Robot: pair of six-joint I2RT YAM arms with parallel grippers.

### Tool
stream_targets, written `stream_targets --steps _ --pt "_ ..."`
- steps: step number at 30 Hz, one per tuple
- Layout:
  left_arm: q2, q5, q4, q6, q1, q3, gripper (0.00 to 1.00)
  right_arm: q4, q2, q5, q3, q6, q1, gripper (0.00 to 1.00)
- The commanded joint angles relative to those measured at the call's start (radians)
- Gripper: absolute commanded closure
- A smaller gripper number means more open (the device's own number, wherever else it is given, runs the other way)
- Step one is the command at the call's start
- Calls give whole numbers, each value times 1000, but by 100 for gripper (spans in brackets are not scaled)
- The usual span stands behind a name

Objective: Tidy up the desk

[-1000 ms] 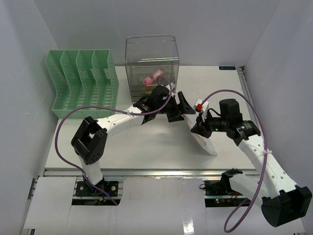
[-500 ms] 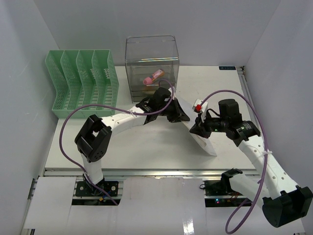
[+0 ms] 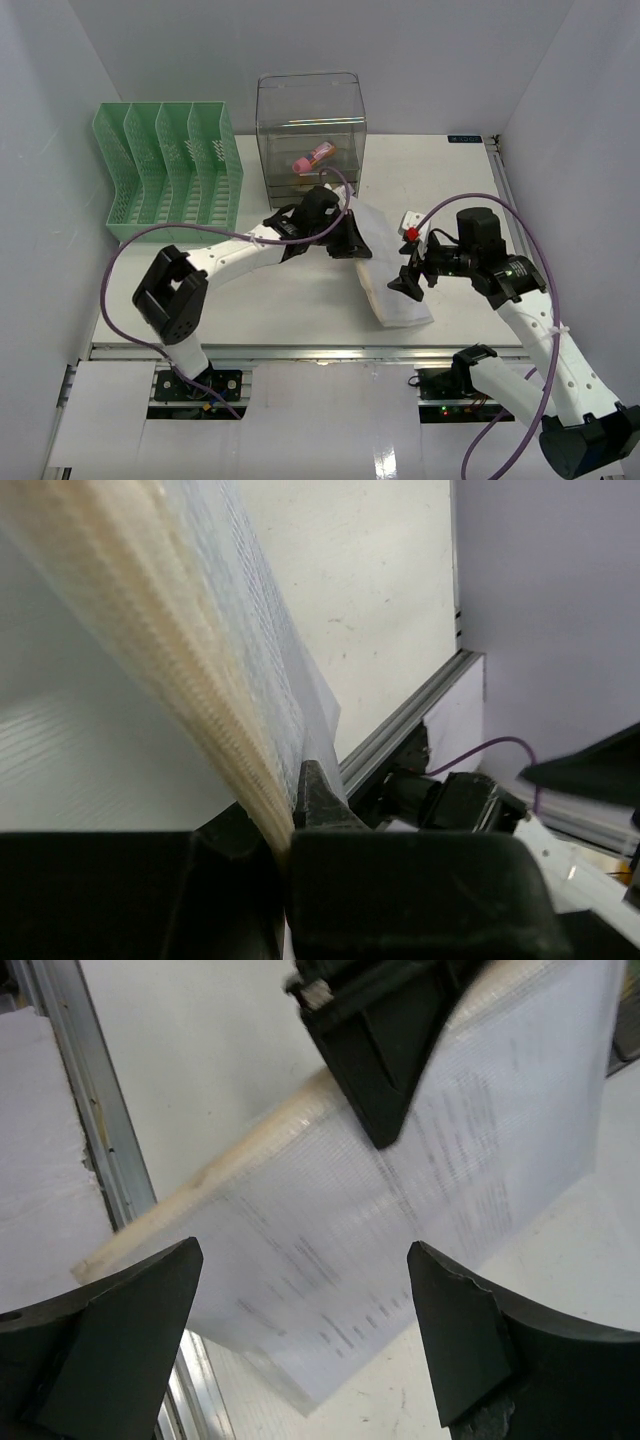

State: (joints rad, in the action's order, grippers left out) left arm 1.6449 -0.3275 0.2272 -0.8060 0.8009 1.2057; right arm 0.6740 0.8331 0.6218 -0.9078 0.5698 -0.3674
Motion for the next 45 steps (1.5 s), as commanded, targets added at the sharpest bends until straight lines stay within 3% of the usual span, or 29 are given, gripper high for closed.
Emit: stream_targets --steps 1,8,11,15,19,23,26,31,34,38,45 --pt "-298 140 136 257 4 -41 100 -59 -50 -96 -36 3 26 10" --pt "-582 441 428 471 4 25 100 -113 -10 -30 -2 -5 81 10" --pt "-643 646 613 506 4 135 100 -127 16 24 0 1 117 10" --pt "-691 920 725 516 4 228 100 -151 46 120 15 -3 182 10" --pt "-722 1139 716 591 4 276 100 -185 62 229 55 -2 259 10" --pt "-751 1249 515 800 4 255 100 -209 72 359 100 8 330 10" --pt "-786 1237 231 1037 4 165 100 -212 72 424 130 28 357 10" --pt "-721 1156 109 1179 -4 156 100 -212 50 435 142 36 394 10" --pt "-671 1064 91 1171 -96 152 100 -211 36 436 146 38 402 10" --pt "-593 773 130 1086 -401 155 100 -211 23 454 152 34 405 10" --pt "-493 722 -24 1115 -492 89 100 -211 5 467 165 29 416 10"
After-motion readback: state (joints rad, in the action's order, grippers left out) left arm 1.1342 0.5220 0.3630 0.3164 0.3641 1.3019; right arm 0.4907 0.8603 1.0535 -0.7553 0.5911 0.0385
